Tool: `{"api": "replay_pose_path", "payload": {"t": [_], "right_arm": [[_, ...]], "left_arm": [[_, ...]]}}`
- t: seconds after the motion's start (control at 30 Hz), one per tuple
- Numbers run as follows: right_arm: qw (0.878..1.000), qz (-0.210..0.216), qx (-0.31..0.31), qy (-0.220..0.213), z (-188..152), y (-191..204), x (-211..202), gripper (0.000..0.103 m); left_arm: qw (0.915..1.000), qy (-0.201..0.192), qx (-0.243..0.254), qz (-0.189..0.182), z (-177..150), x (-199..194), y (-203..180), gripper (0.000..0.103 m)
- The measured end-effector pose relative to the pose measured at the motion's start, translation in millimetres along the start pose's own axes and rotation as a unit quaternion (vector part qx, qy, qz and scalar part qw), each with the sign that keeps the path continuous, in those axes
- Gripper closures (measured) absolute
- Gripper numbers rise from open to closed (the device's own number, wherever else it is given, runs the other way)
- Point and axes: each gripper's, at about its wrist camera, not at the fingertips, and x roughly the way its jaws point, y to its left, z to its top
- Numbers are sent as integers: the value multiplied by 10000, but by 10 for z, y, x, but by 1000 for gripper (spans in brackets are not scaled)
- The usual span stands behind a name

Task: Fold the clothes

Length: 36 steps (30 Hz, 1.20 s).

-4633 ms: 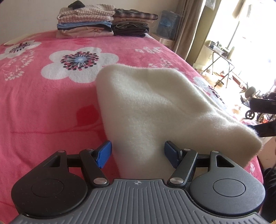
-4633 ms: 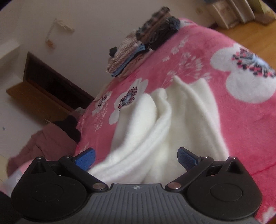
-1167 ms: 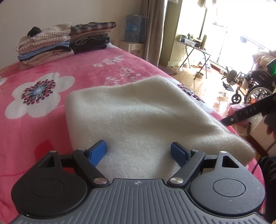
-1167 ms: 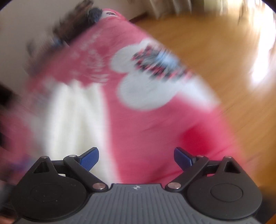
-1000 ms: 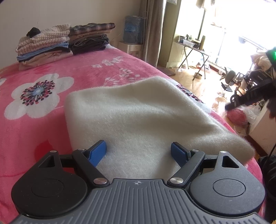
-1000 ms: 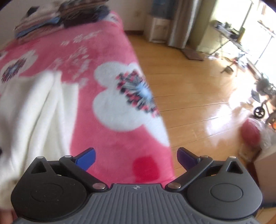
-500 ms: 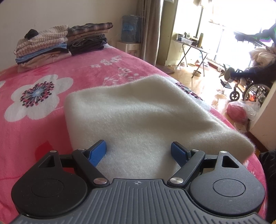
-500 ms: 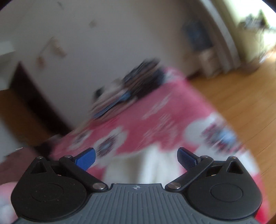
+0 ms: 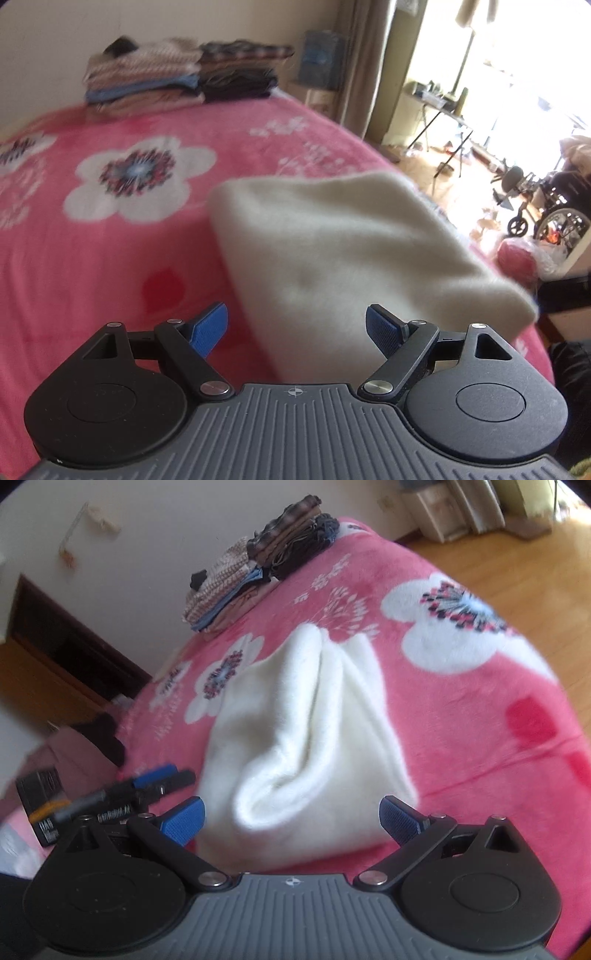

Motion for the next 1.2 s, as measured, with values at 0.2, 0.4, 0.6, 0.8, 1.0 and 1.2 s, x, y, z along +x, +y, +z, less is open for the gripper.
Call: {"api": "replay_pose_path", "payload": {"t": [0.2, 0.4, 0.6, 0.8, 1.0, 1.2], "right_arm": [[9991, 4, -88, 419, 68, 58, 339, 25], [9974, -71, 20, 712, 41, 66, 594, 54], [9977, -173, -171, 630, 29, 181, 667, 75], [9977, -137, -660, 27, 74, 429, 338, 81], [9979, -311, -557, 104, -22, 202, 393, 82], [9968, -306, -740, 82, 66, 161, 373, 82]], "left_arm": [[9981, 241, 563, -74, -243, -153, -8, 21], [9893, 438, 1090, -868, -381, -236, -152, 21], [9877, 639, 1263, -664, -439, -37, -274, 22], [9876, 750, 1335, -338, -455, 119, -332, 22], [9865, 806, 1363, -426, -499, 93, -312, 22], [9879, 970, 1030, -629, -492, 92, -138, 22]]}}
